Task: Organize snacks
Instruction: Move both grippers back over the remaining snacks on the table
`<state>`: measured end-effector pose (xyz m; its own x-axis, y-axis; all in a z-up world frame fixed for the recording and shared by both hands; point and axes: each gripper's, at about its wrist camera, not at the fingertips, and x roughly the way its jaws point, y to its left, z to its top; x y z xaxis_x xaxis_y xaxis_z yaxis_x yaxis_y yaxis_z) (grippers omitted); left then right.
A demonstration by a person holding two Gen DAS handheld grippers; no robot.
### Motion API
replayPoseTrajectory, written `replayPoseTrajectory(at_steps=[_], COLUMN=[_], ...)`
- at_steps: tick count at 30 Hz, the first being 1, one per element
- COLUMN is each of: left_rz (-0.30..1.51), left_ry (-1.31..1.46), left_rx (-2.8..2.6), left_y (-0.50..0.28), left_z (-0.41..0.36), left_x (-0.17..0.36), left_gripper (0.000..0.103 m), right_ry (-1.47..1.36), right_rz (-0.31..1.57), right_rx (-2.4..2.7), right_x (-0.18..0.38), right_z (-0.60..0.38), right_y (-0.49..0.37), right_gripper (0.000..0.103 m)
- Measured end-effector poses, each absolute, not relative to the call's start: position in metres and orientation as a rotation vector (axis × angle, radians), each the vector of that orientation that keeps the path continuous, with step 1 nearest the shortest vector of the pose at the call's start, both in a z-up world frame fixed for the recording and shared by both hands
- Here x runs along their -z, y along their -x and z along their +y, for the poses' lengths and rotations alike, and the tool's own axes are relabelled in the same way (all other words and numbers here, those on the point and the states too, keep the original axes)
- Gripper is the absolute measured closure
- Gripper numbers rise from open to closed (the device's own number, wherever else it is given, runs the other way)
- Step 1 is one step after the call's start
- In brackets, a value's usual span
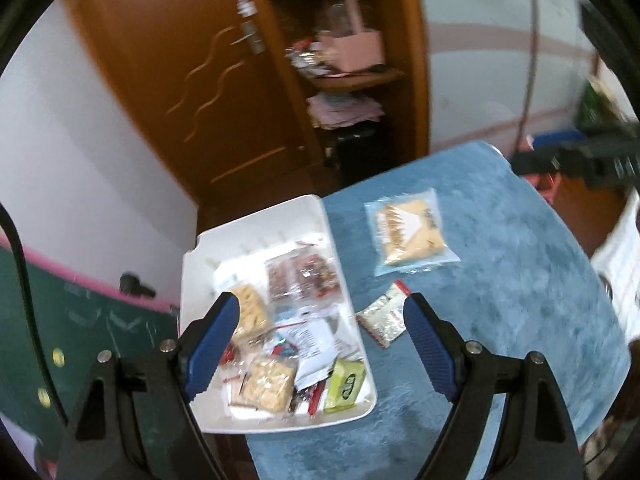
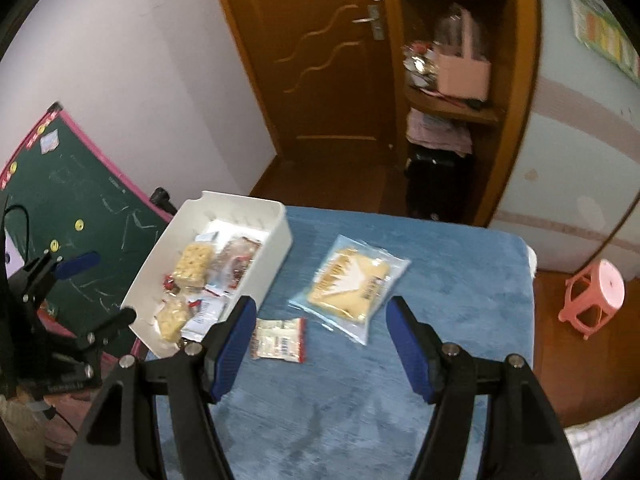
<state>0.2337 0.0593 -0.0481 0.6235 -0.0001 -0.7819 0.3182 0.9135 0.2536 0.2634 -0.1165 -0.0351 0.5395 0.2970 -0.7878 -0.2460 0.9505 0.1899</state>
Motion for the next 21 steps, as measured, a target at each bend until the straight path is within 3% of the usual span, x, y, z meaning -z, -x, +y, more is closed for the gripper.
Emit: replayPoseTrajectory(at_steps=[21], left_rz=[0.920], left_ry=[-0.968], left_rx=[0.370], left_y=[-0.258], left_z=[-0.044], left_x=[0.214], left_gripper=[0.020], right_ry=[-0.444], right_rz=[1.229], right_rx=[-0.303], right_x=[0.230], right_z=[-0.149], right_y=[-0.377], right_gripper=[0.035])
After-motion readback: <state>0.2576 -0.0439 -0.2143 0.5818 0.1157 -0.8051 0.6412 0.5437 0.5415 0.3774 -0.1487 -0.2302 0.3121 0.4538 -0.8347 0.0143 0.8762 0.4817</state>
